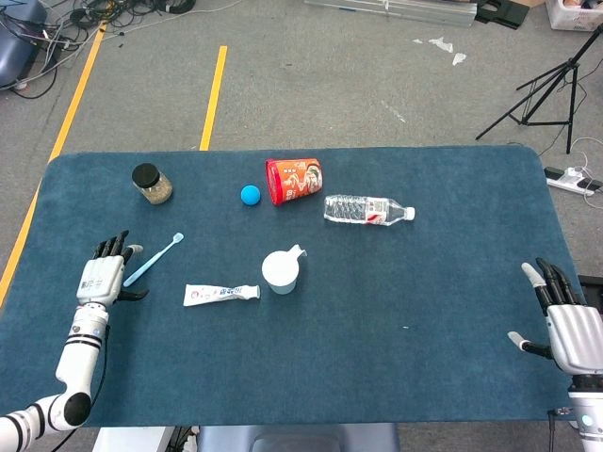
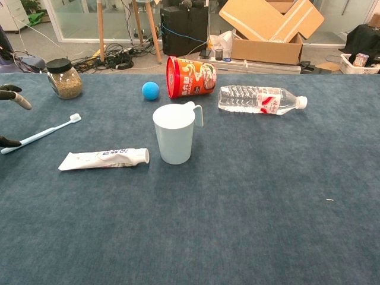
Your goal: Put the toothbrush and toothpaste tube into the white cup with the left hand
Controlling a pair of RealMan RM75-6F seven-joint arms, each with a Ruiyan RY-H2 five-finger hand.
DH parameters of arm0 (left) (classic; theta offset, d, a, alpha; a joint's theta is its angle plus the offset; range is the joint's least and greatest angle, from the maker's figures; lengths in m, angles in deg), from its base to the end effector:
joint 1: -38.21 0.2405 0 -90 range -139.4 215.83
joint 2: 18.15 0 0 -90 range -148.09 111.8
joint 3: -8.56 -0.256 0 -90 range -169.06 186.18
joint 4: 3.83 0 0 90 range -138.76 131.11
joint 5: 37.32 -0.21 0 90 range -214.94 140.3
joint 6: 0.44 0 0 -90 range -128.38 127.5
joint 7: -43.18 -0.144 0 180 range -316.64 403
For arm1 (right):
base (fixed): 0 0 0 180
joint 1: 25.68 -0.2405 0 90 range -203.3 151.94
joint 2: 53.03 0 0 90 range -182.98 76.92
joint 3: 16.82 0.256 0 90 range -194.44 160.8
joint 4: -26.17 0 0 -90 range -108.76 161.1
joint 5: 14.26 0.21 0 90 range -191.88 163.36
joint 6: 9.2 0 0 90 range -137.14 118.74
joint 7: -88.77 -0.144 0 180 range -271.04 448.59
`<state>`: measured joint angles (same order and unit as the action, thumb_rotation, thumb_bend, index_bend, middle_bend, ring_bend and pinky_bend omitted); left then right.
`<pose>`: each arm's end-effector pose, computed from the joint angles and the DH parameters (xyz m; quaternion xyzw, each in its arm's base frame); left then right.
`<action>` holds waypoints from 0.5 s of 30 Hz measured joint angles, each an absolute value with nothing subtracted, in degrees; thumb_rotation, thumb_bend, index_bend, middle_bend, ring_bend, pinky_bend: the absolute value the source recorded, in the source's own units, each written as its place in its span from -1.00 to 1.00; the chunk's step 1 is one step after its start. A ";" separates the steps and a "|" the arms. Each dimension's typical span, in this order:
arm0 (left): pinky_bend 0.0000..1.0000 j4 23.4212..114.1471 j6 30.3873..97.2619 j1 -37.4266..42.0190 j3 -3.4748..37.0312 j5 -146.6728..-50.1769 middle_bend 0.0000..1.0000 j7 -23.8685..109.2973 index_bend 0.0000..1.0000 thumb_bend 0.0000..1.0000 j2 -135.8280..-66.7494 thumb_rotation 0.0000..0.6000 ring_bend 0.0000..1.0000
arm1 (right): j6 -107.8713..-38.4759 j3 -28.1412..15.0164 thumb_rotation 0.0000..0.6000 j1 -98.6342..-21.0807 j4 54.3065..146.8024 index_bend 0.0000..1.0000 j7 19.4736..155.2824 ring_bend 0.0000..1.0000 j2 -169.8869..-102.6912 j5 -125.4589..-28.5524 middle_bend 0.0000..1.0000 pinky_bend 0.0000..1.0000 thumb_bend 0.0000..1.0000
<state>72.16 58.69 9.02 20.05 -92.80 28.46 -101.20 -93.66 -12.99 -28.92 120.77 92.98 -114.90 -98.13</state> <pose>-0.2911 0.3359 0.0567 -0.6055 -0.4607 -0.3005 0.5752 -0.3151 -0.1753 0.1709 0.5908 -0.3804 0.3558 0.6161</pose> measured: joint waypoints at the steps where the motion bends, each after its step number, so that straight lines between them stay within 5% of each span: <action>1: -0.91 71.64 58.89 8.94 20.21 -92.32 -1.00 28.14 -0.31 -0.75 -101.71 1.00 -1.00 | -93.65 -13.00 1.00 -28.92 120.76 -1.00 92.96 -1.00 -114.89 -98.13 -1.00 -0.27 -1.00; 15: -0.94 66.85 59.55 7.84 23.04 -83.66 -1.00 23.43 -0.12 -0.75 -106.66 1.00 -1.00 | -93.53 -13.02 1.00 -28.95 120.80 -1.00 93.10 -1.00 -114.92 -98.10 -1.00 -0.27 -1.00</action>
<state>66.85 59.55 7.84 23.04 -83.66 23.43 -106.66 -93.53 -13.02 -28.95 120.80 93.10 -114.92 -98.10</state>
